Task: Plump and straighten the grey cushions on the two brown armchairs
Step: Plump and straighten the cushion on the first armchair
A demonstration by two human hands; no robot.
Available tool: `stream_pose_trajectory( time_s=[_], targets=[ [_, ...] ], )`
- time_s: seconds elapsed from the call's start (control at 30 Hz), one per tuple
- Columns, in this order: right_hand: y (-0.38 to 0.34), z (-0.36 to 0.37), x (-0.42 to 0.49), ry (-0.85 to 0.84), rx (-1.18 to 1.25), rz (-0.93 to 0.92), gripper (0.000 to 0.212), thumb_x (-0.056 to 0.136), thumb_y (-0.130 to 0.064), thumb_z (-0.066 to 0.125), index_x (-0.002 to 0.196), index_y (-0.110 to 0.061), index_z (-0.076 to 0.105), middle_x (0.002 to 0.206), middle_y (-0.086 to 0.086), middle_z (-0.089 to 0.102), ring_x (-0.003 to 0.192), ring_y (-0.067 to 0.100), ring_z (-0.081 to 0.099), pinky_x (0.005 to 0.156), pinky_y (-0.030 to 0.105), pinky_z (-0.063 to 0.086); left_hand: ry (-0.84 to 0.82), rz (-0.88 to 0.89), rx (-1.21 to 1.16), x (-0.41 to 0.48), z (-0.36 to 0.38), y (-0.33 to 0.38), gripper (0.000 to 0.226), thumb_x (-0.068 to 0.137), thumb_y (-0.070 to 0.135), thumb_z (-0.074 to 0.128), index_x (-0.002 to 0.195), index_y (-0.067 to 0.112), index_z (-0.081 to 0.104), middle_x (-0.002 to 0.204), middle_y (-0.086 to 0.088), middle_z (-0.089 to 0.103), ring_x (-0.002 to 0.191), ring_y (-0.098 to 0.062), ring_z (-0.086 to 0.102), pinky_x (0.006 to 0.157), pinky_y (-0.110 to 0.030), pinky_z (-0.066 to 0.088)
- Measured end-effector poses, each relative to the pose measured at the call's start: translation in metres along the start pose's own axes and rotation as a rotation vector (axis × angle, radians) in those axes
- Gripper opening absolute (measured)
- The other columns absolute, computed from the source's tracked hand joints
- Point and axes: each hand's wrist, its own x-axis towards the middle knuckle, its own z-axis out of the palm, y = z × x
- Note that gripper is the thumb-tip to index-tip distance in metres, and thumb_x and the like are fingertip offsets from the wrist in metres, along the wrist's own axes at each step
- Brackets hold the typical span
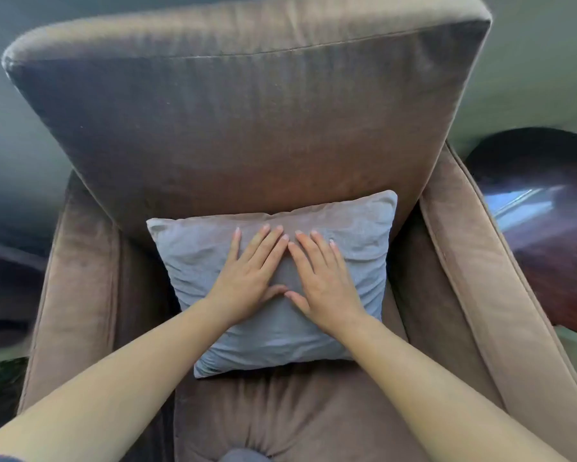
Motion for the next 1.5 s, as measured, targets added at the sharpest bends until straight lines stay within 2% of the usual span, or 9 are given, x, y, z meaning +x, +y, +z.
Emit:
stream_pose_trajectory(
  time_s=[0.1,0.2,0.3,0.5,0.7,0.83,1.0,1.27,1.5],
  targets=[
    [0.016,0.004,0.012,-0.197,-0.176,-0.083,0.118,0.065,-0.054,0.081,0.157,-0.009,0.022,0.164,0.009,0.022,0.152,0.034,0.016,0.119,0.063,0.016,-0.046,-0.063,0.040,-0.019,0.001,-0.032,0.095,0.083,0.068,0.044,0.156,0.010,0.025,0.164,-0.010,0.025,0.152,-0.028,0.020,0.118,-0.064,0.016],
    [0.042,-0.001,0.015,-0.252,-0.255,0.022,0.127,0.064,-0.062,0.079,0.158,-0.009,0.014,0.166,0.008,0.018,0.154,0.030,0.010,0.120,0.062,0.007,-0.068,-0.144,0.063,-0.039,-0.004,-0.065,0.101,0.082,0.072,0.040,0.158,0.011,0.017,0.166,-0.009,0.017,0.153,-0.027,0.015,0.121,-0.059,0.012],
    [0.059,-0.010,0.015,-0.274,-0.313,0.107,0.127,0.065,-0.065,0.077,0.159,-0.010,0.013,0.166,0.007,0.019,0.154,0.029,0.010,0.120,0.062,0.007,-0.095,-0.173,0.086,-0.061,-0.006,-0.087,0.104,0.081,0.073,0.045,0.158,0.009,0.017,0.166,-0.008,0.018,0.152,-0.027,0.020,0.119,-0.059,0.019],
    [0.044,-0.016,0.018,-0.368,-0.296,0.236,0.122,0.075,-0.059,0.074,0.159,-0.011,-0.001,0.167,0.005,0.003,0.154,0.027,-0.003,0.121,0.060,0.007,-0.123,-0.216,0.080,-0.072,-0.012,-0.088,0.124,0.057,0.053,0.086,0.156,0.008,0.026,0.162,-0.010,0.029,0.148,-0.030,0.030,0.115,-0.059,0.029],
    [0.017,-0.028,0.025,-0.449,-0.341,0.303,0.113,0.084,-0.047,0.071,0.157,-0.008,-0.006,0.167,0.008,-0.003,0.154,0.031,-0.007,0.121,0.060,0.007,-0.160,-0.260,0.030,-0.066,-0.023,-0.070,0.110,0.082,0.054,0.069,0.158,0.009,0.003,0.167,-0.010,0.005,0.154,-0.029,0.006,0.121,-0.057,0.012],
    [-0.008,-0.038,0.009,-0.360,-0.329,0.368,0.104,0.087,-0.044,0.068,0.157,-0.007,0.001,0.167,0.010,0.002,0.154,0.031,0.001,0.121,0.055,0.017,-0.177,-0.292,-0.037,-0.067,-0.032,-0.056,0.103,0.089,0.052,0.061,0.158,0.010,-0.003,0.167,-0.010,-0.003,0.154,-0.032,-0.002,0.122,-0.056,0.012],
    [-0.068,-0.034,-0.034,-0.298,-0.078,0.564,0.097,0.092,-0.047,0.062,0.158,-0.010,0.002,0.167,0.009,0.003,0.154,0.028,0.002,0.123,0.048,0.016,-0.189,-0.272,-0.109,-0.081,-0.039,-0.024,0.098,0.092,0.048,0.060,0.158,0.010,-0.001,0.167,-0.011,-0.004,0.153,-0.035,-0.001,0.121,-0.058,0.014],
    [-0.105,-0.060,-0.053,-0.335,0.048,0.463,0.084,0.091,-0.049,0.061,0.154,-0.015,0.018,0.156,0.007,0.022,0.139,0.029,0.036,0.108,0.045,0.041,-0.164,-0.227,-0.160,-0.117,-0.062,0.000,0.087,0.087,0.055,0.060,0.152,0.013,0.021,0.154,-0.008,0.030,0.137,-0.031,0.035,0.107,-0.045,0.039],
    [-0.097,-0.081,-0.108,-0.345,0.150,0.403,0.060,0.092,-0.045,0.059,0.140,-0.017,0.039,0.137,0.008,0.052,0.125,0.027,0.052,0.098,0.042,0.047,-0.282,-0.233,-0.178,-0.135,-0.084,0.059,0.070,0.087,0.051,0.060,0.141,0.015,0.035,0.140,-0.007,0.042,0.126,-0.033,0.045,0.099,-0.046,0.045]
  ],
)
